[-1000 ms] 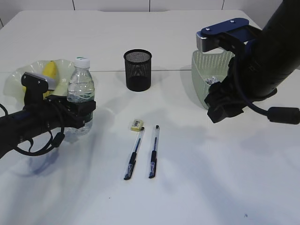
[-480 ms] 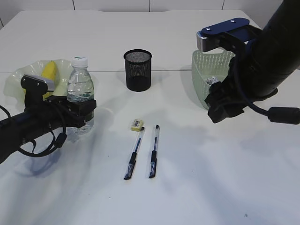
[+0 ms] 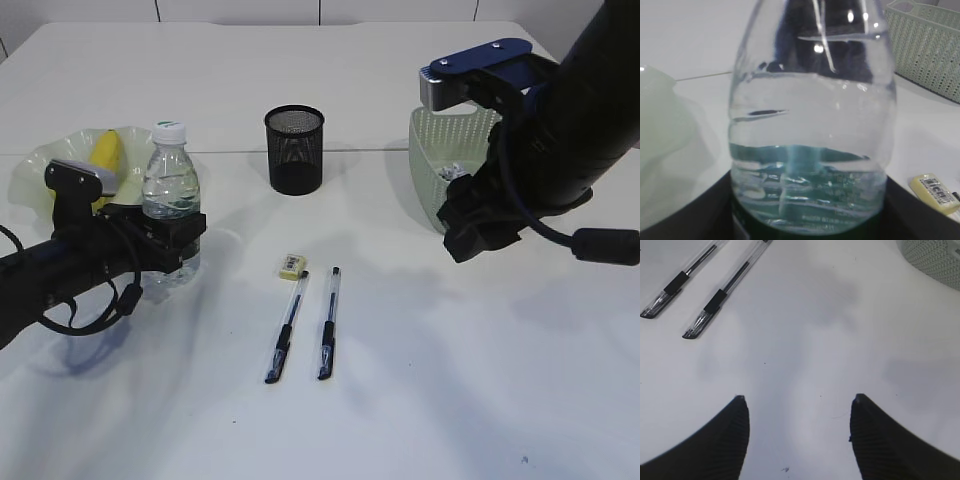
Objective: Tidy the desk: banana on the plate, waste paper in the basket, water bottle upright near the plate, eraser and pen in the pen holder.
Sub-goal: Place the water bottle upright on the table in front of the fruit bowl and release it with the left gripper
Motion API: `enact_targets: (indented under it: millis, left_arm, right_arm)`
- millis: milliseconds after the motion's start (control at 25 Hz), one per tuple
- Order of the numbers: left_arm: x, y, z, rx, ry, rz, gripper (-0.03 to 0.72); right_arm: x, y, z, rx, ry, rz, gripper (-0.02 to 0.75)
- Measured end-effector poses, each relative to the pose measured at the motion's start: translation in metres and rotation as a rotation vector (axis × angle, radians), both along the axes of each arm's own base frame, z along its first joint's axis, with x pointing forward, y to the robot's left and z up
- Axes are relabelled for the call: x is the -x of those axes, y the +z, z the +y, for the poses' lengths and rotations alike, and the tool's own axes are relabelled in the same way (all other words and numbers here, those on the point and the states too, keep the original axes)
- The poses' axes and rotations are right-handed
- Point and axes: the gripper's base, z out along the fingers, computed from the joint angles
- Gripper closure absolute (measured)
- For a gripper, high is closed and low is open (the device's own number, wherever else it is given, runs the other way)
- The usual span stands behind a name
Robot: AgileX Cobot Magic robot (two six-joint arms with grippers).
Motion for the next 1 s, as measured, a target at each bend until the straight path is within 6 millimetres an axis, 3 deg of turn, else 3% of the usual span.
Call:
enact_targets:
  millis: [320,680,1000]
  left_arm:
    - [0.0,0.0,0.0,-0.002,0.0,0.003,0.165]
    - [0.002,0.0,-0.002,-0.013,-0.031,0.001,0.144]
    - [0.001,0.015,-0.003,-0.014,-0.049,-0.041,0.097]
  right_arm:
    - [0.0,0.0,0.0,0.0,0.0,0.0,0.269]
    - [0.0,0.0,0.0,0.006,0.002,-0.003,0.269]
    - [0.0,0.0,-0.001,0.008,0.002,-0.004,0.269]
